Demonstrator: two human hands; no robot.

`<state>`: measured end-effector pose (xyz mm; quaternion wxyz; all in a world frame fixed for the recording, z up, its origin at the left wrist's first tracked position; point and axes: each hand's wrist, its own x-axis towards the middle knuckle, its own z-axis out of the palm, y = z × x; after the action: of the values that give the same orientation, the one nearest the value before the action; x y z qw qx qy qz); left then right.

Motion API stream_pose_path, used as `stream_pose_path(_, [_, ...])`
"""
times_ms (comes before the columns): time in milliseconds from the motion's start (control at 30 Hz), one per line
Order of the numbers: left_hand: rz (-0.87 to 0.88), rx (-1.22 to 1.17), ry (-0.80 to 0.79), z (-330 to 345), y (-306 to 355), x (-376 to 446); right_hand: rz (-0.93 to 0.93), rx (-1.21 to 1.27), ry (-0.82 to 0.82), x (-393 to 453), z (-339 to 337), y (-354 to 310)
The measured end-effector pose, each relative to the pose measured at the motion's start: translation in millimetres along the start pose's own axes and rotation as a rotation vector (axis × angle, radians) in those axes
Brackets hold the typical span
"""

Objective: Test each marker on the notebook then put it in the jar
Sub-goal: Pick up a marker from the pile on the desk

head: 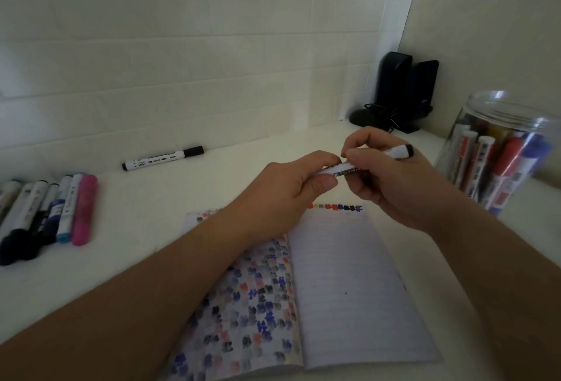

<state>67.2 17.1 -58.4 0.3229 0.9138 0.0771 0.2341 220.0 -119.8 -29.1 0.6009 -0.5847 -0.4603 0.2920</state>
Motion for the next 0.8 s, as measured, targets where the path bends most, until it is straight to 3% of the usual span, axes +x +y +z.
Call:
stream_pose_path(133, [-0.114,0.006,-0.048,-10,-8,-6,0.065,0.187,0.086,4,-7,1])
stream_pose_path(233, [-0.183,0.172,-0.085,-25,-26,-10,0.113,0.232,0.111,7,-10,3])
stream_pose_path(367, [-0.277,0.278,-0.224,-26,-36,-13,0.097,0.099,0.126,4,-1,10])
stream_pose_path(600, [-0.369,0.381,-0.251,-23,-36,-11,0.059,0.008,0.235,5,7,17])
stream_pose_path(800, [-0.374,0.401,-0.245,-21,-35,-10,0.086,-0.275,0.262,3,43,33])
